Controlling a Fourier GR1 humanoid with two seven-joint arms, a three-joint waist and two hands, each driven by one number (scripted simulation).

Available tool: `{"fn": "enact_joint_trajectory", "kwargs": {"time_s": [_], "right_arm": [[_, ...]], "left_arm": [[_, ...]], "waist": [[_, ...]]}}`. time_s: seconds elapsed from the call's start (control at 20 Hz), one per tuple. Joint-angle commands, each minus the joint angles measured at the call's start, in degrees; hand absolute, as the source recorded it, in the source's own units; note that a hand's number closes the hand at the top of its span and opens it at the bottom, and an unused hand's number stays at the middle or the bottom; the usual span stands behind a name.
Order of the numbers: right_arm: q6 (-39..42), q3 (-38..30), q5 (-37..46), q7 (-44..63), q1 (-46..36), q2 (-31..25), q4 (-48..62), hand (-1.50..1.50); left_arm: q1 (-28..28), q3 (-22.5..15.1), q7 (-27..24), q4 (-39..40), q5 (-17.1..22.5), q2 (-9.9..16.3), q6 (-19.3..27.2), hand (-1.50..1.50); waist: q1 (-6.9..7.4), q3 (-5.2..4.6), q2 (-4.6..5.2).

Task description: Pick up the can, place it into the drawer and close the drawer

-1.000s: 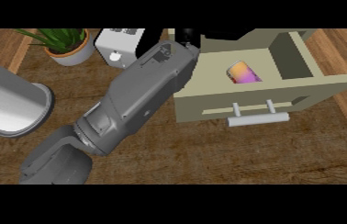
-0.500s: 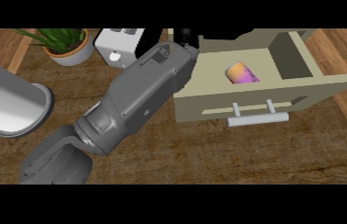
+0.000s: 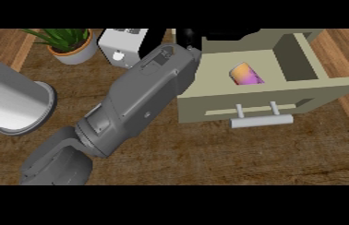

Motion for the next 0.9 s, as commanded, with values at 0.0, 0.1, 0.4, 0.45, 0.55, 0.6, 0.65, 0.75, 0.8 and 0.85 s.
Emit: {"fn": "enact_joint_trajectory", "kwargs": {"time_s": [0.0,0.1,0.4,0.45,0.55,0.6,0.65,0.75,0.8,0.85], "right_arm": [[-0.6,2.7,7.5,-1.0,-3.8,-0.8,-3.6,-1.50],[1.0,4.7,14.8,-4.3,-4.2,-0.6,-3.4,-1.50],[-1.9,15.7,32.8,-6.3,-9.5,1.3,-0.1,-1.50],[-1.9,17.0,34.4,-4.9,-11.2,-0.5,-0.1,-1.50],[-4.2,21.5,42.0,-6.3,-12.3,1.1,0.8,-1.50],[-5.7,22.0,44.5,-5.1,-16.5,-0.6,4.7,-1.50],[-5.7,25.1,47.8,-8.1,-14.8,0.1,4.3,-1.50],[-9.0,26.2,51.7,-9.9,-18.7,-0.3,11.4,-1.50],[-10.3,28.7,54.7,-8.8,-18.4,0.7,9.8,-1.50],[-11.8,30.7,57.4,-7.0,-22.4,0.9,12.6,-1.50]], "left_arm": [[0.9,-0.6,-3.9,-0.4,1.2,0.0,-0.4,-1.50],[-1.4,0.0,-2.3,0.0,1.1,0.0,0.3,-1.50],[-1.4,-0.3,-1.9,-1.5,2.4,0.0,2.0,-1.50],[-1.4,-0.7,-1.5,-2.9,3.0,0.0,1.9,-1.50],[-2.1,0.2,0.3,-2.2,2.4,0.0,0.9,-1.50],[-0.9,-0.5,-0.7,-2.8,1.7,0.0,1.3,-1.50],[0.4,-0.6,-2.5,-2.0,3.0,0.0,1.3,-1.50],[-1.2,1.5,-1.0,-0.4,1.6,0.0,-1.0,-1.50],[-3.8,1.5,2.6,-1.8,1.5,1.2,1.5,-1.50],[-1.4,1.4,0.5,-1.5,1.4,0.0,0.3,-1.50]], "waist": [[0.45,-0.03,0.18],[2.01,-0.01,-0.06],[3.53,-0.01,-0.27],[3.33,-0.05,-0.35],[4.61,-0.08,-0.58],[5.32,-0.11,-0.55],[3.49,-0.05,-0.11],[5.05,-0.06,-0.49],[5.31,-0.08,-0.91],[5.24,-0.11,-0.68]]}}
